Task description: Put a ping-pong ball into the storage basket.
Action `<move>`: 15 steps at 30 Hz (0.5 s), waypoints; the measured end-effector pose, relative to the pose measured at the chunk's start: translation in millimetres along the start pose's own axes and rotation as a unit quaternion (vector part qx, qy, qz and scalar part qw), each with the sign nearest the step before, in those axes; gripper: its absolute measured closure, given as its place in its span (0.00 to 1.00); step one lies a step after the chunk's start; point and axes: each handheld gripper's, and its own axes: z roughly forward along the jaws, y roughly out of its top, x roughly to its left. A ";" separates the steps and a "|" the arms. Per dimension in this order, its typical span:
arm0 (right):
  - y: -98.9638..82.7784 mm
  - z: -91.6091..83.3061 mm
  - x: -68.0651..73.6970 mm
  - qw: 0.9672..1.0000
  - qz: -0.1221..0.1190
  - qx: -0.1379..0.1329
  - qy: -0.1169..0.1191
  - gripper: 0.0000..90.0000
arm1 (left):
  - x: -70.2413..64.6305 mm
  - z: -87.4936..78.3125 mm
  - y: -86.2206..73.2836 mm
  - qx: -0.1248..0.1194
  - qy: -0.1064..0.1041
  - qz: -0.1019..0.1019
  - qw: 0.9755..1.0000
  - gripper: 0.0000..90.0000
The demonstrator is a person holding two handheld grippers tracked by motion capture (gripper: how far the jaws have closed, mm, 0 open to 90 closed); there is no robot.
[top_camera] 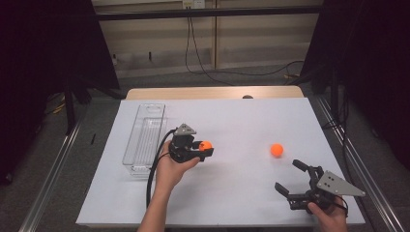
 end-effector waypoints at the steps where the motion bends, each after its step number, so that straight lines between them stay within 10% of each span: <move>1: 0.0 0.0 0.0 1.000 0.000 0.000 0.000 0.02 | 0.4 0.0 0.3 -0.001 0.000 -0.001 1.000 0.57; 15: 0.0 0.3 0.1 1.000 0.000 0.000 0.000 0.02 | 5.6 -1.8 2.6 -0.002 0.008 -0.006 1.000 0.57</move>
